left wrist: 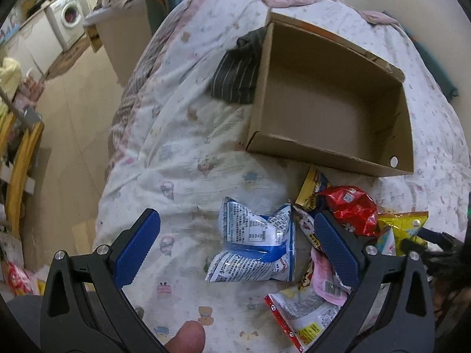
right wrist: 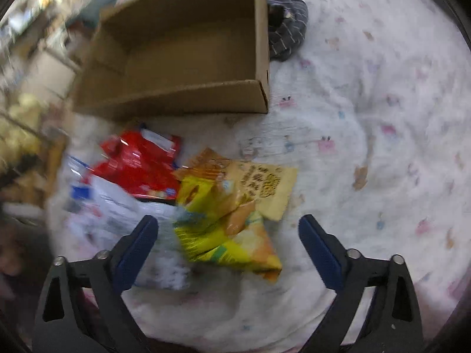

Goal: Organize snacks
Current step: 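Grasp the yellow chip bag with the right gripper while the left gripper grasps the blue-white bag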

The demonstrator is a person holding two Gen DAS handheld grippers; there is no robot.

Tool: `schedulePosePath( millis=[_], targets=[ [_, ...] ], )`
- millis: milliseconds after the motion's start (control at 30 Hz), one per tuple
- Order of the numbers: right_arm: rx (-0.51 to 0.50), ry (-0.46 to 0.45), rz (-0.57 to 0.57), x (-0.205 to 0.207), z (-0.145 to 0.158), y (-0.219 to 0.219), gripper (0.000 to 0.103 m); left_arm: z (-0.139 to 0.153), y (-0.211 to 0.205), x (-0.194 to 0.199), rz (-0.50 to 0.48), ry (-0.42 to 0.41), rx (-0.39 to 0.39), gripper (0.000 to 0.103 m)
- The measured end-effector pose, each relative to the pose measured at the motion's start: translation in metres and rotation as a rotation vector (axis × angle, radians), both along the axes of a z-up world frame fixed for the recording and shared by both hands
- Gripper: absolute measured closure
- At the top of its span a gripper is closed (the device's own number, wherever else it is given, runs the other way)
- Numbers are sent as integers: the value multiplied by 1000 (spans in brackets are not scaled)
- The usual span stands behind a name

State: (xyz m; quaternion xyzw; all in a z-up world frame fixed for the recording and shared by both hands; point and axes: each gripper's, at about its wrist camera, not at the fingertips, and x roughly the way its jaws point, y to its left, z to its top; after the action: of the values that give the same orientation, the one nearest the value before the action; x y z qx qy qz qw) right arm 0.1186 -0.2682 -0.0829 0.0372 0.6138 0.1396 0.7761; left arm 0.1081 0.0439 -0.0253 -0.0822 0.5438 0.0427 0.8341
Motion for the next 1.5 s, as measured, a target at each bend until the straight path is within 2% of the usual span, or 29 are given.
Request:
schedulePosePath(
  millis=[33, 133, 167, 267, 500, 567, 633, 833, 900, 933, 1033, 1133, 1200, 1233, 1267, 1333, 1500],
  targets=[
    [-15, 4, 3, 0, -2, 1, 12, -1, 1, 1, 6, 2, 0, 0],
    [-20, 56, 15, 4, -15, 3, 39, -2, 6, 3, 19, 8, -3, 0],
    [-13, 64, 18, 4, -16, 1, 44, -3, 6, 3, 23, 10, -5, 0],
    [22, 24, -5, 4, -4, -10, 47, -4, 8, 5, 26, 19, -7, 0],
    [274, -113, -139, -6, 47, -58, 49, -6, 4, 15, 10, 47, 17, 0],
    [277, -131, -158, -3, 51, -61, 49, -12, 4, 21, 5, 83, -26, 0],
    [278, -121, -161, -1, 49, -55, 49, -26, 2, 32, -18, 161, -98, 0],
    [301, -109, -165, 0, 44, -49, 49, -67, -11, 45, 6, 307, -59, 0],
    [304, -108, -160, -1, 44, -49, 49, -79, -15, 41, 5, 356, -83, 0],
    [308, -107, -159, -1, 44, -50, 49, -81, -16, 39, 2, 357, -90, 0],
    [323, -106, -160, -2, 43, -52, 49, -90, -24, 33, -16, 370, -44, 0],
    [323, -100, -159, 0, 41, -51, 49, -107, -29, 29, -26, 406, -52, 0],
    [323, -99, -155, 2, 40, -48, 49, -111, -27, 26, -10, 394, -68, 16],
    [319, -99, -153, 2, 40, -47, 49, -111, -25, 25, -4, 392, -87, 32],
    [319, -99, -151, 3, 40, -46, 49, -110, -23, 23, 3, 389, -106, 38],
    [323, -95, -143, 4, 40, -44, 49, -100, -18, 18, 13, 362, -124, 46],
    [342, -74, -128, 4, 37, -40, 49, -61, -6, 3, -2, 282, -132, 48]
  ],
)
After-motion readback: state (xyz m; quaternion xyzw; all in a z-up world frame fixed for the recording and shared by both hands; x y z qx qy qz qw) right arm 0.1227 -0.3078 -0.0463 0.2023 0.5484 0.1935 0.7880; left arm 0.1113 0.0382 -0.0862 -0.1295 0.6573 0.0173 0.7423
